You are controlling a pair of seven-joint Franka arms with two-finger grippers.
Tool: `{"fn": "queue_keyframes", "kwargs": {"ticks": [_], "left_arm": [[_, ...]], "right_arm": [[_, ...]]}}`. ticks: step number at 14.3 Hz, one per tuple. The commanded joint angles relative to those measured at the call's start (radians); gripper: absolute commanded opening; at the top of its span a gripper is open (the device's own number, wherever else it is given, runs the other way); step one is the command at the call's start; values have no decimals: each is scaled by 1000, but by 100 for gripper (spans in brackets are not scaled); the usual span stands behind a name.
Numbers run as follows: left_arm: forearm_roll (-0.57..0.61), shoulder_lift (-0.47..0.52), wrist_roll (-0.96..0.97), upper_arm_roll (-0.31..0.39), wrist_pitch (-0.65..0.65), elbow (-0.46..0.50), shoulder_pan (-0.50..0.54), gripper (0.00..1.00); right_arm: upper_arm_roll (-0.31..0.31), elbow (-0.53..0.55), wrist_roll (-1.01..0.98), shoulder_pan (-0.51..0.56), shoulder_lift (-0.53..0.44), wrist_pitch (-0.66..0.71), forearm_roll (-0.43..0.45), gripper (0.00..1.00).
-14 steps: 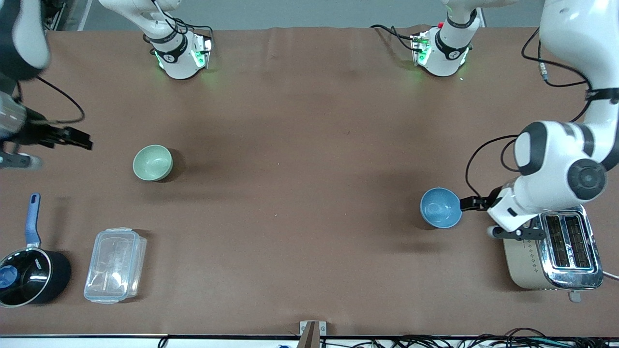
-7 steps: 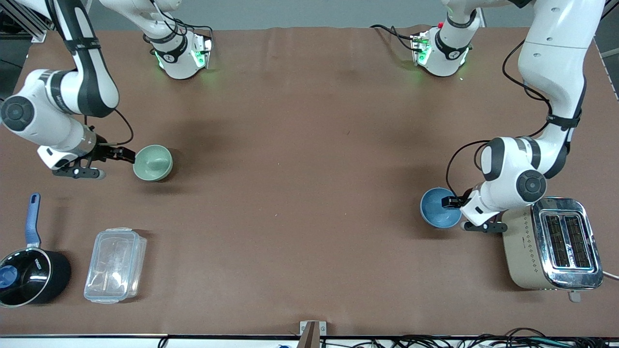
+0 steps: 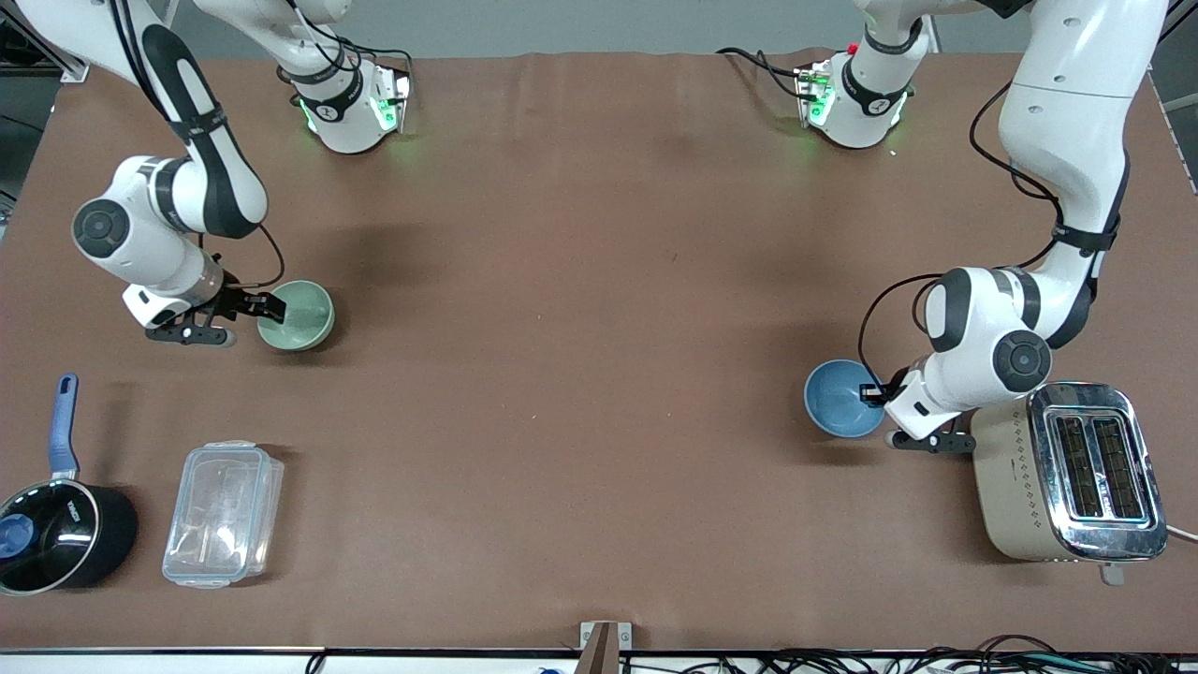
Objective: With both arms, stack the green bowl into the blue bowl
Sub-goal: 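Grasp the blue bowl with the left gripper while the right gripper grasps the green bowl, then lift the green bowl with the right gripper toward the blue bowl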
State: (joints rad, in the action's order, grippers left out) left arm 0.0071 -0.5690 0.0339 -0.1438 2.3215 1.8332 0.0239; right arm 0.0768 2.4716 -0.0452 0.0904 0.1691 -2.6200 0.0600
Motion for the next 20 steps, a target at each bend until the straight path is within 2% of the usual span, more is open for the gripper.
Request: {"fn": "queue_keyframes", "kwargs": {"ticks": [1, 3, 4, 5, 7, 11, 14, 18, 20], "left_arm": [[8, 15, 55, -63, -1, -17, 4, 0], [10, 20, 148, -129, -1, -49, 1, 0], [10, 20, 200, -164, -1, -64, -2, 0], [10, 18, 257, -207, -1, -74, -6, 0], [13, 8, 375, -250, -1, -104, -53, 0], [22, -52, 599, -247, 4, -182, -229, 0], [22, -135, 681, -243, 10, -252, -312, 0], [22, -207, 692, -235, 108, -259, -367, 0], [21, -232, 692, -231, 143, -259, -386, 1]], "right_arm": [[-9, 75, 1, 32, 12, -147, 11, 73], [-11, 73, 7, 35, 13, -149, 0, 26], [-11, 72, 14, 37, 12, -146, -3, 5], [-11, 70, 30, 35, 9, -144, -5, 1], [-12, 70, 36, 34, 6, -140, -5, 1], [-15, 35, 51, 25, -54, -22, -5, 1], [-22, -40, 53, 14, -123, 107, -6, 2], [-25, -215, 293, -162, -155, 354, -8, 1], [-23, -284, 408, -251, -151, 414, -8, 1]]}}
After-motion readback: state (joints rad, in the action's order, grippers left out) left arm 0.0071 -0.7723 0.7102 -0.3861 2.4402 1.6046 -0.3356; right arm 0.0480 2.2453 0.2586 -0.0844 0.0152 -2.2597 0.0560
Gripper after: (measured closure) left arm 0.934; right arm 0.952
